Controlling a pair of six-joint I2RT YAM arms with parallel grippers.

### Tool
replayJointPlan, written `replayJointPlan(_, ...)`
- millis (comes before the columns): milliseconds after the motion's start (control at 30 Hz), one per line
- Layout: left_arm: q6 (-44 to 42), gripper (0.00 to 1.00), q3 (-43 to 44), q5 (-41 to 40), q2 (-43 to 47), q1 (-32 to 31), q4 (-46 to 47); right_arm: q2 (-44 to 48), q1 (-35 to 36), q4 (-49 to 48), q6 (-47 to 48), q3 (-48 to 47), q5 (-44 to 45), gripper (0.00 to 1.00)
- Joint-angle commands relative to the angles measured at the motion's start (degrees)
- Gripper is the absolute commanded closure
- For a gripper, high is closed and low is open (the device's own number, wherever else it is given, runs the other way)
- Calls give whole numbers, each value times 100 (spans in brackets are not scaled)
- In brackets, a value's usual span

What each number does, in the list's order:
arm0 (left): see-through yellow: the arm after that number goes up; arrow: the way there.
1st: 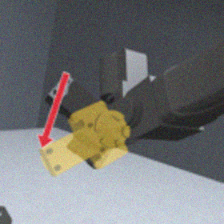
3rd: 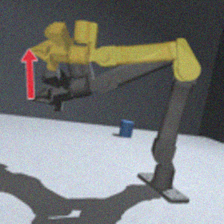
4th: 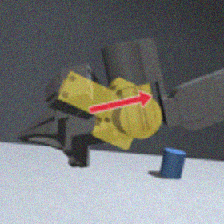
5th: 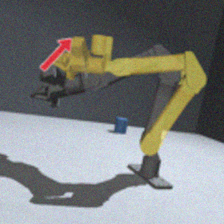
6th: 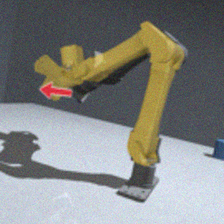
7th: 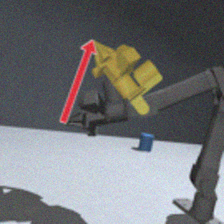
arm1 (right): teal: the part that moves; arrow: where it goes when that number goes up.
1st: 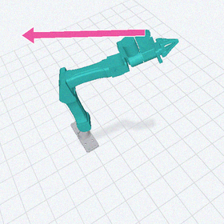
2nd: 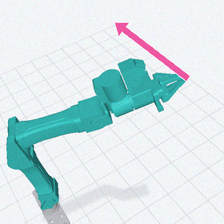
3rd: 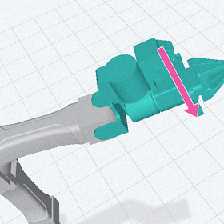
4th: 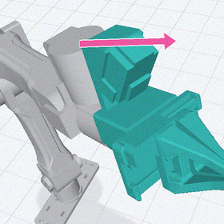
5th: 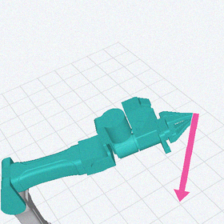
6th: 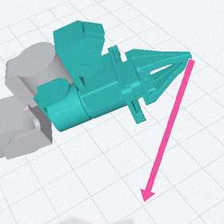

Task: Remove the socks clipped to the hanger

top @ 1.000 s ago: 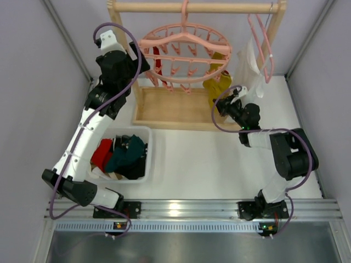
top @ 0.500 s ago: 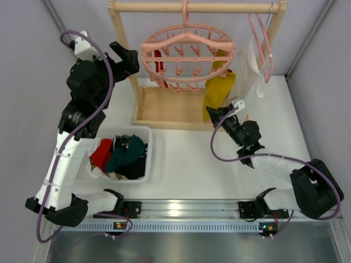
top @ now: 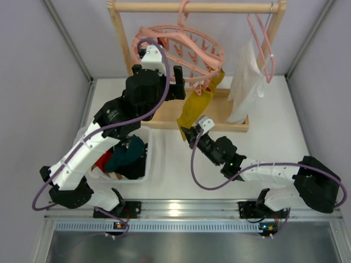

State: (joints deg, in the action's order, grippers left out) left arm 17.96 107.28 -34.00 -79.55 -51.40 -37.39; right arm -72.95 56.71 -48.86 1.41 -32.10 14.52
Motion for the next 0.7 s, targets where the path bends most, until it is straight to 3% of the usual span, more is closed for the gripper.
replayJointPlan(0,-310,1,564,-801,-148,-168,-550,-386,498,157,272,-638,831,100)
replayJointPlan(367,-705,1,970,-1179,-403,-423,-823,-1880,1132,1027,404,-2309,1387,100)
replayJointPlan(667,-838,1,1014,-1205,-676,-529,-823,-2373,1220,1458,457,-3065,1395,100)
